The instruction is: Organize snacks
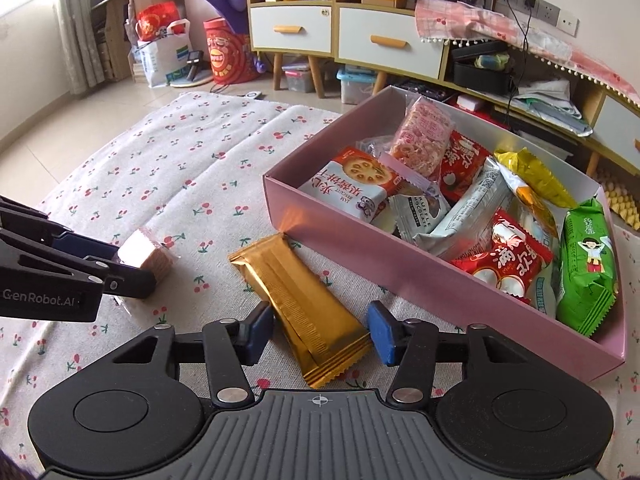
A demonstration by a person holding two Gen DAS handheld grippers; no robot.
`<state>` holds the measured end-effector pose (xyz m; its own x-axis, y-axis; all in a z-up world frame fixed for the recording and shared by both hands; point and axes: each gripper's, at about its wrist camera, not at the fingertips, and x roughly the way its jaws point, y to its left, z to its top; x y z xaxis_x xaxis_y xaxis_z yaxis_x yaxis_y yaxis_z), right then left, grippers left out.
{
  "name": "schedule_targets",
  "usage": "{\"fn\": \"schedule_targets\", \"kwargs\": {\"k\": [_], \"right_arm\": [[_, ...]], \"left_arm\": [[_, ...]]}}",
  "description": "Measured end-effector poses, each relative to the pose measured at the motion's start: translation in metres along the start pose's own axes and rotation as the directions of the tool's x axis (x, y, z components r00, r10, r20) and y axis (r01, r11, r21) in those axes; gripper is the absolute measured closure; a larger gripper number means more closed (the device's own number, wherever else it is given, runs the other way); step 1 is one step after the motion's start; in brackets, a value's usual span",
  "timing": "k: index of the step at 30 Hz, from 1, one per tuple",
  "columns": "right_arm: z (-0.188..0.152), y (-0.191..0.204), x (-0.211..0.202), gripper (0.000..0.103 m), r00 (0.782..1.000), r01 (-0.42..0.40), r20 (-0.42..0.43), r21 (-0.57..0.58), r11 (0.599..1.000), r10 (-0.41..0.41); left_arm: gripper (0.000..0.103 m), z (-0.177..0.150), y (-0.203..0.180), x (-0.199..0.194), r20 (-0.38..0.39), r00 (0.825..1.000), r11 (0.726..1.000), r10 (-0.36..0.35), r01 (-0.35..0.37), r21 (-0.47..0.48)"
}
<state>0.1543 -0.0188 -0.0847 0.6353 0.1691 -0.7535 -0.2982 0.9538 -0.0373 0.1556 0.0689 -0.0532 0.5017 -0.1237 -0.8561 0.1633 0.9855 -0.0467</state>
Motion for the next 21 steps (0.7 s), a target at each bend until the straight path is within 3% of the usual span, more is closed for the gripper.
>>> {"fn": "schedule_targets", "kwargs": {"k": [6, 14, 21], "right_arm": [[-0.009, 0.0, -0.014, 0.066, 0.997, 0.05, -0.067, 0.047, 0.998, -0.046], [-0.028, 0.0, -0.037, 0.066, 0.982, 0.085, -0.177, 0.128, 0.988, -0.062], [-0.043, 0.002, -0.043, 0.06, 0.994, 0.056, -0.104, 0.11, 0.992, -0.044]], "left_arm": [[0.069, -0.004, -0.004, -0.003, -0.017, 0.999, 0.999, -0.049, 0.049, 0.007], [0.069, -0.015, -0.018, -0.01, -0.048, 0.993, 0.992, -0.109, 0.112, 0.064], [0.066, -0.027, -0.023, -0.018, 0.007, 0.994, 0.986, -0.11, 0.108, 0.128]]}}
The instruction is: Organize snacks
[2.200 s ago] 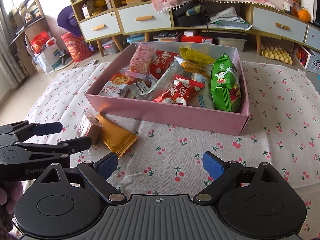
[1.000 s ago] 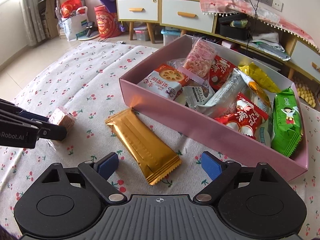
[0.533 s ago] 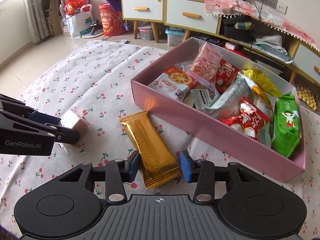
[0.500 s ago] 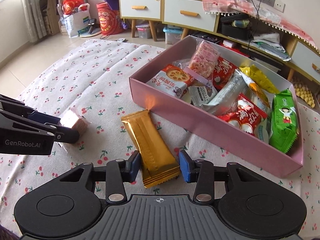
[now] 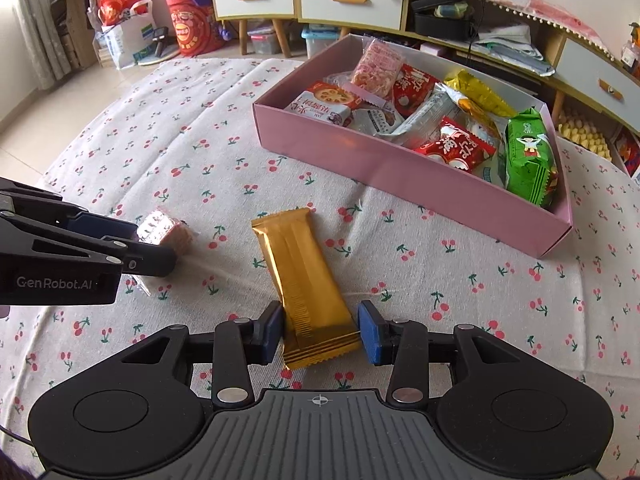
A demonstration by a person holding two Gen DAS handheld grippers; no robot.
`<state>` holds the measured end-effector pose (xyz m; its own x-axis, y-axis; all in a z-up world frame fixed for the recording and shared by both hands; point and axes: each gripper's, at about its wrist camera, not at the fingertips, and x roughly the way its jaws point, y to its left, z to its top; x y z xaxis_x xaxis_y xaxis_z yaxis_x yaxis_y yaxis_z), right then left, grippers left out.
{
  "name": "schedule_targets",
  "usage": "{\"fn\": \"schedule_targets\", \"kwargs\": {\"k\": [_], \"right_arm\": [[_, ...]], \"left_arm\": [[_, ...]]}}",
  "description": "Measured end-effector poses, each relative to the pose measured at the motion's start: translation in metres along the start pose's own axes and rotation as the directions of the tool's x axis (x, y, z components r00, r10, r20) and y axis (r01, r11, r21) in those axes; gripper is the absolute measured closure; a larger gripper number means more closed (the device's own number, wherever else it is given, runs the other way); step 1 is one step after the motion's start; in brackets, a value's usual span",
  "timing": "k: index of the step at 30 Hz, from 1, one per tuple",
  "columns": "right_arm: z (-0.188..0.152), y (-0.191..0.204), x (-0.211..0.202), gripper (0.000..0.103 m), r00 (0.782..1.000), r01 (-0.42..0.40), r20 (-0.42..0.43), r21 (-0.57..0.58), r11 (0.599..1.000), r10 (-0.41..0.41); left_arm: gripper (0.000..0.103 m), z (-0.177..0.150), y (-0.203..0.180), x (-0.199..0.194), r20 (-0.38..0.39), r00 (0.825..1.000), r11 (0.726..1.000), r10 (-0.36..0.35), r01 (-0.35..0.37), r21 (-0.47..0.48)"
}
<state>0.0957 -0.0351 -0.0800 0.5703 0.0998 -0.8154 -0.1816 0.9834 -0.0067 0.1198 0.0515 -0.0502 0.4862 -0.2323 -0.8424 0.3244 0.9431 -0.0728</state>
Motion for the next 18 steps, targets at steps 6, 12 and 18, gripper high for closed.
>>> {"fn": "schedule_targets", "kwargs": {"k": [6, 12, 18], "right_arm": [[-0.006, -0.004, 0.003, 0.034, 0.997, -0.001, 0.082, -0.08, 0.997, 0.007], [-0.009, -0.012, 0.006, 0.032, 0.989, -0.059, 0.128, -0.083, 0.995, 0.069], [-0.008, -0.013, 0.009, 0.032, 0.985, -0.076, 0.148, -0.084, 0.994, 0.088]], "left_arm": [[0.045, -0.011, -0.007, 0.0, 0.062, 0.998, 0.995, 0.033, -0.038, 0.09], [0.039, -0.025, -0.002, 0.005, 0.105, 0.994, 0.995, 0.006, -0.017, 0.099], [0.039, -0.03, -0.002, 0.007, 0.151, 0.989, 0.995, 0.005, -0.021, 0.101]]}}
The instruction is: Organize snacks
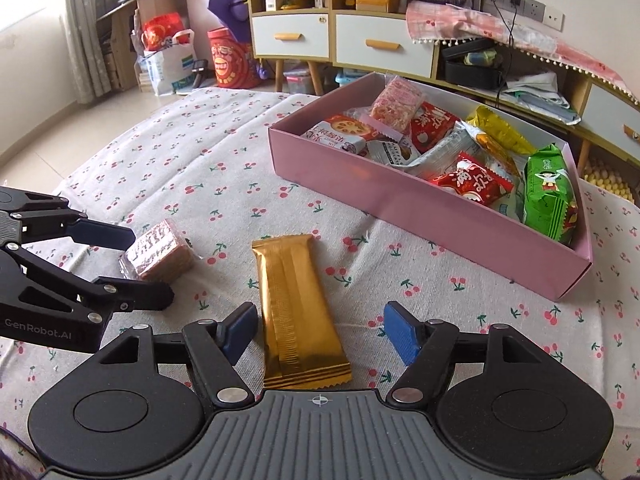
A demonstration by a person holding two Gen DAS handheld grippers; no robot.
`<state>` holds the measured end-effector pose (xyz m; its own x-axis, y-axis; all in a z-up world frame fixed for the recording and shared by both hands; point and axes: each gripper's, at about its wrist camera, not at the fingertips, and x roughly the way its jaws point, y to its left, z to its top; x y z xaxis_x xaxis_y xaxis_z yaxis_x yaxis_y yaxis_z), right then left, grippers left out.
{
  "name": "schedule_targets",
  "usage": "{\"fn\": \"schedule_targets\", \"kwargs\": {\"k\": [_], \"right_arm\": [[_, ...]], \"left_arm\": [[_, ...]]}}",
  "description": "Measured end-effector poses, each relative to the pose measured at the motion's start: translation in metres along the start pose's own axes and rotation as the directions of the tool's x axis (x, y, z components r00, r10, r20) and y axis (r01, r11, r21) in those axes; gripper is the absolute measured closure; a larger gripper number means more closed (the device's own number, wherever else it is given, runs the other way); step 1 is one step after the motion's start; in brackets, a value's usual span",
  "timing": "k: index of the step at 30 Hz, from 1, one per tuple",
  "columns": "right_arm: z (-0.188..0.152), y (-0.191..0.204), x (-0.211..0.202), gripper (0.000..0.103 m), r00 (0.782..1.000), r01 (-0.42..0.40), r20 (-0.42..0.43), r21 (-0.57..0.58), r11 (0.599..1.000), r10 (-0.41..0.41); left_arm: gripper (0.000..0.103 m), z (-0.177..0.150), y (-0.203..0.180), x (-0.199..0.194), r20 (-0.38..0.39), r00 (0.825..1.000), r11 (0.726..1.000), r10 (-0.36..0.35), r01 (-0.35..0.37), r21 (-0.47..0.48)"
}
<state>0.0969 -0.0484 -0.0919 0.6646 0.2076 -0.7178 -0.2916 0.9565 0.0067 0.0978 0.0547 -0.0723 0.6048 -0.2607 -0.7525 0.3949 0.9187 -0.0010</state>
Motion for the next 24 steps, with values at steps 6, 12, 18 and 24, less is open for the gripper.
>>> {"fn": "schedule_targets", "kwargs": {"k": [6, 12, 18, 24], "right_arm": [[0.0, 0.004, 0.002, 0.037, 1.0, -0.002, 0.016, -0.015, 1.0, 0.002], [0.001, 0.012, -0.001, 0.063, 1.0, -0.023, 0.007, -0.008, 1.0, 0.023], [0.005, 0.021, -0.001, 0.072, 1.0, -0.007, -0.011, -0.02, 1.0, 0.006], [0.009, 0.016, -0.002, 0.075, 0.999, -0.018, -0.042, 0.036, 0.999, 0.02]], "left_arm": [[0.046, 0.002, 0.0, 0.001, 0.002, 1.0, 1.0, -0.002, 0.002, -0.015], [0.052, 0.003, 0.002, 0.0, -0.006, 1.0, 1.0, -0.002, 0.002, -0.025], [0.062, 0.005, 0.003, -0.001, -0.019, 1.0, 0.999, -0.007, 0.006, -0.041], [0.064, 0.007, 0.004, -0.003, -0.034, 0.999, 0.998, -0.001, -0.001, -0.061]]}}
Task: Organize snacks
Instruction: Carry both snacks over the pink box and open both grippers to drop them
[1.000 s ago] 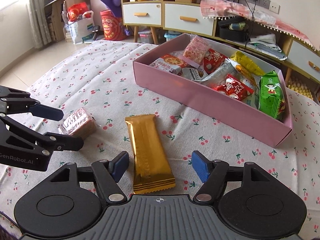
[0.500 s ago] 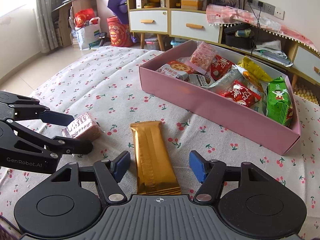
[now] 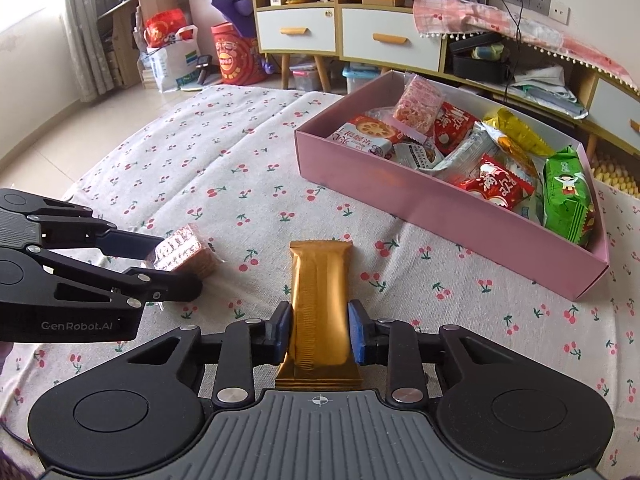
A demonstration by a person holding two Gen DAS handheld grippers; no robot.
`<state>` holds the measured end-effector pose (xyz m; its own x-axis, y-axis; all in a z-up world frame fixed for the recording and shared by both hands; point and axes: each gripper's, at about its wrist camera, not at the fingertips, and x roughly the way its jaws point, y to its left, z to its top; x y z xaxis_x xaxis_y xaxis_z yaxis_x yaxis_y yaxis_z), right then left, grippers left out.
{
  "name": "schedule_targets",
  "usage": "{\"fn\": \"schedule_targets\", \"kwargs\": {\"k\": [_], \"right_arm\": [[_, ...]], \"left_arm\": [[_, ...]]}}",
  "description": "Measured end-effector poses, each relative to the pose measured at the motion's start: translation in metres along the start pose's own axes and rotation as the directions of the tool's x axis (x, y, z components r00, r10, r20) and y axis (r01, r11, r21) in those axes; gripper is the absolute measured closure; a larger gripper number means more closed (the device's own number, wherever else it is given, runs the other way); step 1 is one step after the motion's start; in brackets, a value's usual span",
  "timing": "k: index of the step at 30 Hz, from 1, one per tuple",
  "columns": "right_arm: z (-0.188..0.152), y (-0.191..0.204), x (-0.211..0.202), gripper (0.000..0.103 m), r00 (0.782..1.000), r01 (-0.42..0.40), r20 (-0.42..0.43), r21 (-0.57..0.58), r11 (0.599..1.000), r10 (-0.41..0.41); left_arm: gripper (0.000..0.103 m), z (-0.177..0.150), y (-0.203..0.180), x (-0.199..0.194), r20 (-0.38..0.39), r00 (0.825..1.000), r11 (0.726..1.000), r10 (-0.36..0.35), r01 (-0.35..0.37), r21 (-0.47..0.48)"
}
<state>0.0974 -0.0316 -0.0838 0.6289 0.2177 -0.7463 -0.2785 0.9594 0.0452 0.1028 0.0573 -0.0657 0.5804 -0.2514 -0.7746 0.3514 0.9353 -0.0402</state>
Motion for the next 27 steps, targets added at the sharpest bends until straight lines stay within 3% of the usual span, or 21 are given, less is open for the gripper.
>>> {"fn": "schedule_targets", "kwargs": {"k": [7, 9, 16, 27], "right_arm": [[0.007, -0.01, -0.006, 0.075, 0.999, -0.036, -0.011, 0.096, 0.995, 0.037], [0.01, -0.012, -0.01, 0.075, 0.999, -0.048, -0.001, 0.113, 0.992, 0.049], [0.026, -0.021, -0.026, 0.075, 0.996, -0.081, 0.051, 0.162, 0.983, 0.073], [0.054, -0.06, -0.047, 0.075, 0.985, -0.107, 0.161, 0.29, 0.951, 0.062]], "left_arm": [[0.064, 0.007, 0.002, -0.006, 0.019, 1.0, 0.999, -0.007, 0.008, -0.036], [0.069, 0.012, 0.004, -0.007, 0.023, 1.0, 0.998, -0.015, 0.016, -0.056], [0.069, 0.024, 0.009, -0.011, 0.043, 0.999, 0.993, -0.009, 0.014, -0.117], [0.069, 0.053, 0.013, -0.021, 0.139, 0.99, 0.974, -0.012, 0.043, -0.224]]}}
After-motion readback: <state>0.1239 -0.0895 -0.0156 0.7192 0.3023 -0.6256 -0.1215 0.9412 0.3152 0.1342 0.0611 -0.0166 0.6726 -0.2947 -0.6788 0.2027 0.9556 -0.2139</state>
